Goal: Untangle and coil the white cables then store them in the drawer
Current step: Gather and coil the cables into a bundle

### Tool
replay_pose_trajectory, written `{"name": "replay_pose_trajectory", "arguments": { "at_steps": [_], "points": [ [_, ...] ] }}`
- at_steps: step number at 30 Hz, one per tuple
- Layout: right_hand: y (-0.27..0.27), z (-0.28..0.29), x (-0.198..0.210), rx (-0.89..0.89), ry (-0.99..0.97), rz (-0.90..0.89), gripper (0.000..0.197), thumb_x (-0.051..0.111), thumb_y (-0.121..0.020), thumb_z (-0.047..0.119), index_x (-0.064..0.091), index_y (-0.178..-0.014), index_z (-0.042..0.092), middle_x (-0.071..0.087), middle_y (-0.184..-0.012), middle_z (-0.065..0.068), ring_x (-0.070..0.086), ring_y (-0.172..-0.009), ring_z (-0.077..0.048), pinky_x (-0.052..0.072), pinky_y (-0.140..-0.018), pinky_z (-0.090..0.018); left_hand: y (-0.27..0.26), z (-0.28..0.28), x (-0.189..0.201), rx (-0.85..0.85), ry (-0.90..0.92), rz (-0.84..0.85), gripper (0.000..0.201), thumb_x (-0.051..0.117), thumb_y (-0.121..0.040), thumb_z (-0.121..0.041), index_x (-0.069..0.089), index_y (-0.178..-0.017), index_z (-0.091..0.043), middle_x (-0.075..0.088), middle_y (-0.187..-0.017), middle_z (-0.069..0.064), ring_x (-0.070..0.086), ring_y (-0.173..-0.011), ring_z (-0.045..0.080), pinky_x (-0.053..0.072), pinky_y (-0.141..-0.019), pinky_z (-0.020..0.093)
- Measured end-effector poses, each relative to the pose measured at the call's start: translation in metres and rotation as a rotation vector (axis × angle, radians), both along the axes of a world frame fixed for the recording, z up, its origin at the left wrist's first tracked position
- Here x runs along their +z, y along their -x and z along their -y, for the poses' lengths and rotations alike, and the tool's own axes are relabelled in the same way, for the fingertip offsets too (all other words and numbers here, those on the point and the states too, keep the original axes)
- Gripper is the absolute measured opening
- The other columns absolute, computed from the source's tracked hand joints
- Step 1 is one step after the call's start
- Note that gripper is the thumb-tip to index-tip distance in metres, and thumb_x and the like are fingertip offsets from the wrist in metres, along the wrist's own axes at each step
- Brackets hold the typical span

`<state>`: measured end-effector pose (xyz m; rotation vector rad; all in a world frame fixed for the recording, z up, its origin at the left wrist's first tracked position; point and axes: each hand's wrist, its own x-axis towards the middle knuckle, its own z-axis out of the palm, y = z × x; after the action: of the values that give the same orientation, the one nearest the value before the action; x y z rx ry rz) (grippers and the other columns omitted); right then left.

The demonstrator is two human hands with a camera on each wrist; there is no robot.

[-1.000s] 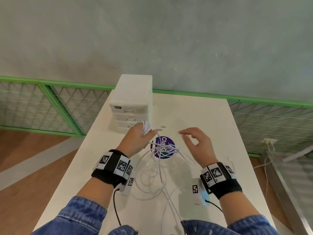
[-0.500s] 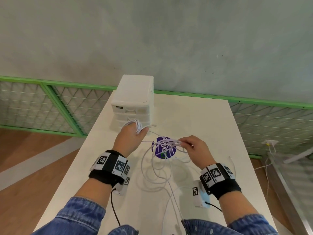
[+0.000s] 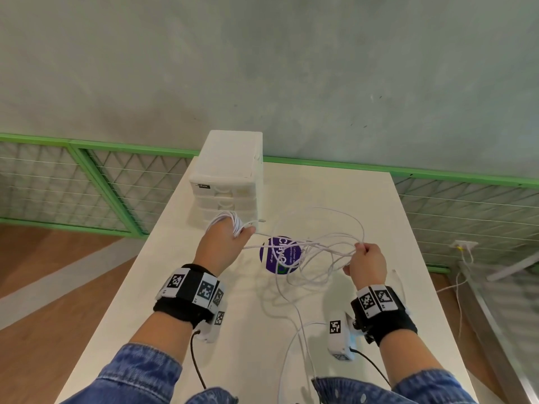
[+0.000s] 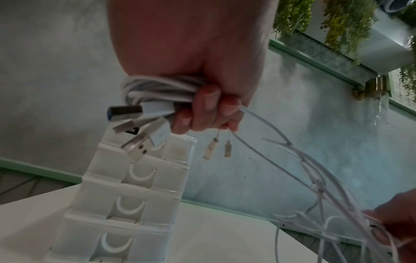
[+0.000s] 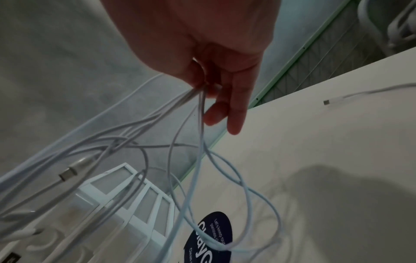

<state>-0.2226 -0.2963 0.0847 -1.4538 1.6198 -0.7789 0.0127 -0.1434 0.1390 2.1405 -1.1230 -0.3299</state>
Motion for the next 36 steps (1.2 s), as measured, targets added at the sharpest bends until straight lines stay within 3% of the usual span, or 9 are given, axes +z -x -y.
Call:
{"name": "replay_pose_trajectory", "arguments": {
  "at_steps": [7, 10, 14, 18, 20, 22, 26, 32, 36],
  "points": [
    [0.008, 0.010, -0.012, 0.048, -0.133, -0.175, 0.034, 0.036, -0.091, 0.024, 0.058, -0.093, -0.002, 0.066, -0.093, -0.023, 0.062, -0.087, -0.038, 0.042, -0.070, -0.033, 0.001, 0.003, 0.005, 0.011, 0.058, 0.053, 0.048, 0.055, -0.090, -0.038, 0.024, -0.059, -0.019, 0.032, -0.061, -0.002, 0.039, -0.062, 0.021, 0.034, -0.062, 0.032],
    [0.014, 0.013, -0.015, 0.033, -0.175, -0.142, 0.035, 0.034, -0.091, 0.022, 0.055, -0.095, -0.006, 0.063, -0.093, -0.026, 0.062, -0.087, -0.041, 0.052, -0.081, -0.049, -0.012, -0.002, 0.008, 0.116, 0.117, 0.094, 0.043, 0.056, -0.091, -0.037, 0.032, -0.062, -0.016, 0.036, -0.062, -0.003, 0.045, -0.065, 0.023, 0.033, -0.064, 0.029],
    [0.034, 0.018, -0.030, 0.001, -0.333, -0.118, 0.015, 0.038, -0.090, -0.004, 0.049, -0.099, -0.006, 0.058, -0.086, -0.027, 0.065, -0.061, -0.033, 0.057, -0.069, -0.049, -0.032, -0.014, 0.013, 0.277, 0.197, 0.101, 0.044, 0.056, -0.091, -0.033, 0.031, -0.061, -0.014, 0.034, -0.060, -0.001, 0.040, -0.061, 0.023, 0.031, -0.063, 0.030],
    [0.049, 0.016, -0.039, -0.139, -0.382, 0.011, 0.023, 0.033, -0.095, 0.014, 0.049, -0.091, -0.003, 0.050, -0.062, -0.017, 0.054, -0.033, -0.024, 0.048, -0.051, -0.036, -0.040, -0.019, 0.013, 0.295, 0.266, 0.066, 0.045, 0.059, -0.090, -0.021, 0.026, -0.060, -0.014, 0.029, -0.062, -0.002, 0.037, -0.066, 0.026, 0.028, -0.064, 0.030],
    [0.048, 0.009, -0.036, -0.098, -0.360, 0.012, 0.030, 0.034, -0.095, 0.014, 0.052, -0.098, -0.009, 0.054, -0.065, -0.023, 0.057, -0.050, -0.032, 0.045, -0.054, -0.036, -0.037, -0.018, 0.015, 0.281, 0.265, 0.049, 0.043, 0.059, -0.090, -0.021, 0.029, -0.063, -0.013, 0.029, -0.063, -0.002, 0.037, -0.068, 0.026, 0.027, -0.064, 0.030],
    [0.042, 0.004, -0.034, -0.034, -0.385, 0.030, 0.033, 0.040, -0.094, 0.010, 0.045, -0.120, -0.011, 0.060, -0.098, -0.033, 0.061, -0.086, -0.044, 0.047, -0.065, -0.040, -0.031, -0.016, 0.017, 0.282, 0.283, 0.014, 0.043, 0.059, -0.091, -0.021, 0.027, -0.063, -0.015, 0.029, -0.064, -0.002, 0.036, -0.068, 0.025, 0.023, -0.062, 0.026],
    [0.032, -0.003, -0.021, 0.086, -0.257, -0.307, 0.069, 0.053, -0.090, 0.024, 0.017, -0.143, 0.000, 0.027, -0.147, -0.026, 0.031, -0.133, -0.039, 0.030, -0.106, -0.044, -0.015, -0.010, 0.028, 0.255, 0.265, -0.073, 0.044, 0.058, -0.092, -0.027, 0.026, -0.062, -0.016, 0.031, -0.063, 0.001, 0.036, -0.065, 0.023, 0.023, -0.058, 0.027],
    [-0.026, -0.034, 0.034, 0.658, 0.053, 0.106, 0.091, 0.072, -0.073, 0.043, 0.019, -0.146, 0.026, 0.030, -0.150, 0.006, 0.029, -0.137, -0.010, 0.026, -0.113, -0.034, 0.021, 0.008, 0.043, 0.019, 0.233, -0.082, 0.041, 0.058, -0.092, -0.029, 0.033, -0.065, -0.011, 0.038, -0.067, 0.006, 0.038, -0.064, 0.018, 0.028, -0.061, 0.028],
    [-0.059, -0.058, 0.058, 0.875, -0.048, 0.230, 0.084, 0.073, -0.077, 0.031, 0.022, -0.144, 0.028, 0.059, -0.117, 0.013, 0.055, -0.110, -0.002, 0.042, -0.095, -0.025, 0.033, 0.021, 0.052, -0.096, 0.182, 0.007, 0.043, 0.056, -0.091, -0.035, 0.029, -0.063, -0.016, 0.035, -0.065, -0.001, 0.039, -0.066, 0.020, 0.028, -0.062, 0.030]
  ]
}}
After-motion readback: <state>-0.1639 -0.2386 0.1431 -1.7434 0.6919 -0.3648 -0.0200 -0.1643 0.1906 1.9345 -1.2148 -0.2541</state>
